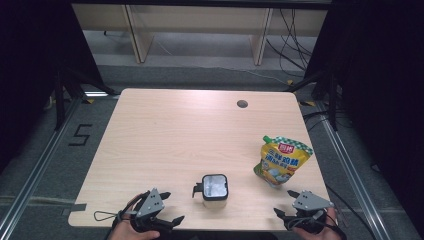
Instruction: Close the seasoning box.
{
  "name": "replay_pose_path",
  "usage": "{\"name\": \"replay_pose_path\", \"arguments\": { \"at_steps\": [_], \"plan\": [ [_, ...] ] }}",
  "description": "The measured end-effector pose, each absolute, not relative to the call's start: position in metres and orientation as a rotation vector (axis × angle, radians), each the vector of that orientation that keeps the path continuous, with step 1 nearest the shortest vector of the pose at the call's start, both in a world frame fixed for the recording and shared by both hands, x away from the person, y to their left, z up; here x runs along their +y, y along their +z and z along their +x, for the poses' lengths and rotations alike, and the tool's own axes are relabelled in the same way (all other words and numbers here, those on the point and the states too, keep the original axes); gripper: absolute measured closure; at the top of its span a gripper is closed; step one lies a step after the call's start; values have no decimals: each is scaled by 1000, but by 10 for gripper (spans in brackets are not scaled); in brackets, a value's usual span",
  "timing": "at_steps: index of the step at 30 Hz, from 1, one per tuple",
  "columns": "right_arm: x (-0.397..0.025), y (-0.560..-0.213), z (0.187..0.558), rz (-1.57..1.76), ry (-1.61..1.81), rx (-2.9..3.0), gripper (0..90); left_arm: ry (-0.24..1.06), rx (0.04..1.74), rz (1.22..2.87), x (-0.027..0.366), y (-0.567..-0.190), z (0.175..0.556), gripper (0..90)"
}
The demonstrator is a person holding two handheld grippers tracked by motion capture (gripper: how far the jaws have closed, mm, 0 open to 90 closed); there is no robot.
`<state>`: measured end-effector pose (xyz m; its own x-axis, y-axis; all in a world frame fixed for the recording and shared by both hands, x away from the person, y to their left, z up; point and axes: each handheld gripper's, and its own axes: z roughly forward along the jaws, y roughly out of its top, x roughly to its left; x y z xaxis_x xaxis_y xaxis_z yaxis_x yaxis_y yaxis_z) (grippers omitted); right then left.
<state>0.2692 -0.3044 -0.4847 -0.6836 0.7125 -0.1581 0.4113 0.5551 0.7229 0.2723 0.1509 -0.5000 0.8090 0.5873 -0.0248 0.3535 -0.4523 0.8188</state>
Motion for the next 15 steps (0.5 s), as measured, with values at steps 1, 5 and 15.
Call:
{"name": "replay_pose_path", "arguments": {
  "at_steps": [1, 5, 15],
  "plan": [
    [-305, -484, 270, 886, 928, 2358, 269, 329, 685, 2090, 151, -500, 273, 151],
    [-305, -485, 270, 888, 925, 2360, 269, 330, 685, 2104, 152, -500, 273, 152],
    [-305, -486, 271, 869, 925, 2364, 268, 318, 684, 2100, 151, -501, 274, 152]
  ]
}}
